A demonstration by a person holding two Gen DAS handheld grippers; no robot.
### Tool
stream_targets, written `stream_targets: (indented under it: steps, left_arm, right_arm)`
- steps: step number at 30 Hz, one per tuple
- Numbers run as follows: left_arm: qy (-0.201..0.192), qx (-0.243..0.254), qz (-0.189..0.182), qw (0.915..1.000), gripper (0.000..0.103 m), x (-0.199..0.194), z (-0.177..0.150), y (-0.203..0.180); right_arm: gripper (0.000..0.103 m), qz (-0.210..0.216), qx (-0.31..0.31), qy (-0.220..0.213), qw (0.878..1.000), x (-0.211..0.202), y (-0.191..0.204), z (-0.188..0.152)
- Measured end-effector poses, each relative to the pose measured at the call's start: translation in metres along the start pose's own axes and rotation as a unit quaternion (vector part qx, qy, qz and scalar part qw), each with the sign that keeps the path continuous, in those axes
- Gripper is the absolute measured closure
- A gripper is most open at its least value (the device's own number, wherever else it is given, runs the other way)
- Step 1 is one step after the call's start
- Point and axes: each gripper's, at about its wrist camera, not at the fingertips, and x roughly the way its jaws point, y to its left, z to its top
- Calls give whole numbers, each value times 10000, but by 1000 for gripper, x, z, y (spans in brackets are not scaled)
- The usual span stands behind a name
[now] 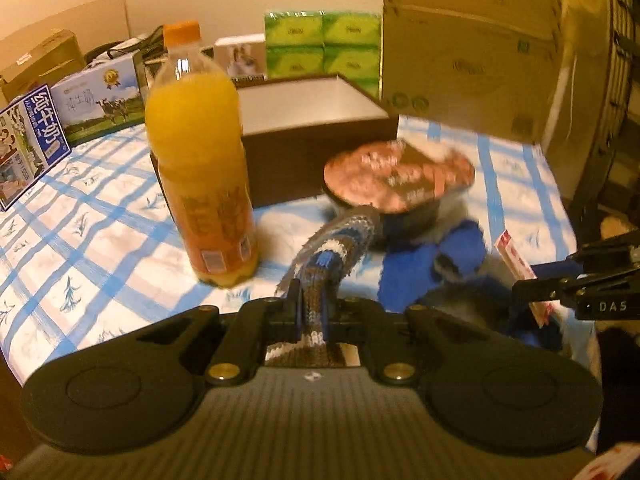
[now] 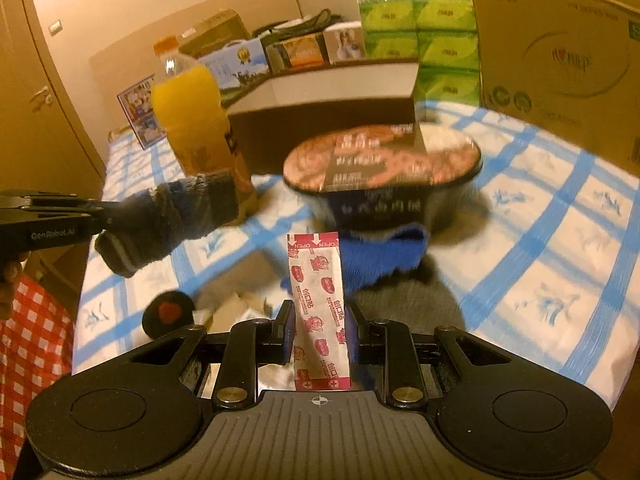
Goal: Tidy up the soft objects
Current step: 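Carry the striped mitten into the white box with the left tool and release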
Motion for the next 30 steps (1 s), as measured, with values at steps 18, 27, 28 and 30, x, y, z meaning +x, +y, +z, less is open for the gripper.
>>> stream_targets:
  steps: [18,27,28,30]
  left_arm:
    - [-629,-462,309,9965,94,31,121,-30]
    - [-757,-897,791,9899,94,77,192,-35]
    - [-746,-978,846,9888,94,83,198,-33]
    - [-731,-1135,960,9862,94,96,209,-30]
  right_arm:
    - [77,153,-112,-442,9988,13,-60,136]
    - [77,429,184,-538,9975,61,-78,212]
    - [77,437,210,-537,9974,67,-80,219]
    - [77,434,258,-536,9973,81,-84,231]
